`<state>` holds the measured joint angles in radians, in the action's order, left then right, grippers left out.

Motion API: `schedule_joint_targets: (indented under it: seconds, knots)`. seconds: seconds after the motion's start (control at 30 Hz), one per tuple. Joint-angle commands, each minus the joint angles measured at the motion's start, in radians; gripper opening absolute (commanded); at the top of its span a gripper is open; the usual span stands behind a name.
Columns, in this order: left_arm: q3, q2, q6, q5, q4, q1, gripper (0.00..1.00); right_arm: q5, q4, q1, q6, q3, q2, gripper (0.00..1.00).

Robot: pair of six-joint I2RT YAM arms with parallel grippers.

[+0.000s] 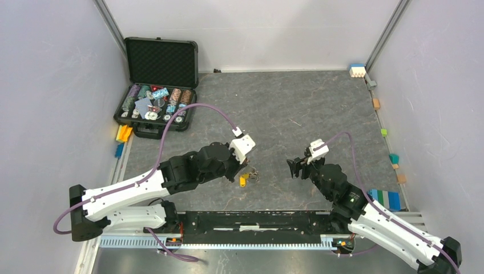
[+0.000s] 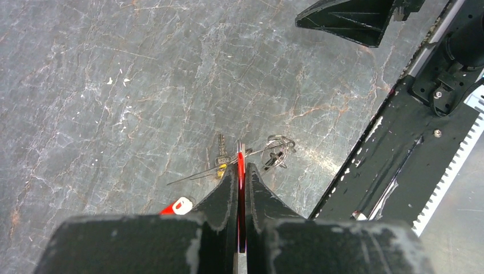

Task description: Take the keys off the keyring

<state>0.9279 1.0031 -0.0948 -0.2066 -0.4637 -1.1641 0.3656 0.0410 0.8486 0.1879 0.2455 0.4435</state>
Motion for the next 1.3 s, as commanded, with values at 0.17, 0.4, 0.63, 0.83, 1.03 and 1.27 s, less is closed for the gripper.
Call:
schedule_joint_targets:
  seconds: [0.17,0.4,0.63,0.83,1.03,1.27]
  knots:
    - [0.058,0.007,-0.084,-0.017,-0.030,0.070,0.02,0.262,0.122,-0.054,0.083,0.063,0.202,0.75]
    - [0.039,-0.057,-0.068,0.033,-0.043,0.093,0.02,0.221,-0.166,-0.376,-0.017,-0.031,0.328,0.76]
    - [0.122,-0.057,0.018,0.184,-0.052,0.095,0.02,0.323,-0.700,-0.485,-0.266,-0.234,0.387,0.79]
    - [0.209,-0.009,0.144,0.366,-0.075,0.095,0.02,0.278,-1.154,-0.523,-0.361,-0.358,0.586,0.77]
    - [0.290,0.050,0.239,0.489,-0.142,0.095,0.02,0.295,-1.523,-0.533,-0.466,-0.401,0.810,0.72]
    - [0.398,0.122,0.395,0.600,-0.279,0.097,0.02,0.202,-1.773,-0.586,-0.456,-0.456,0.978,0.72]
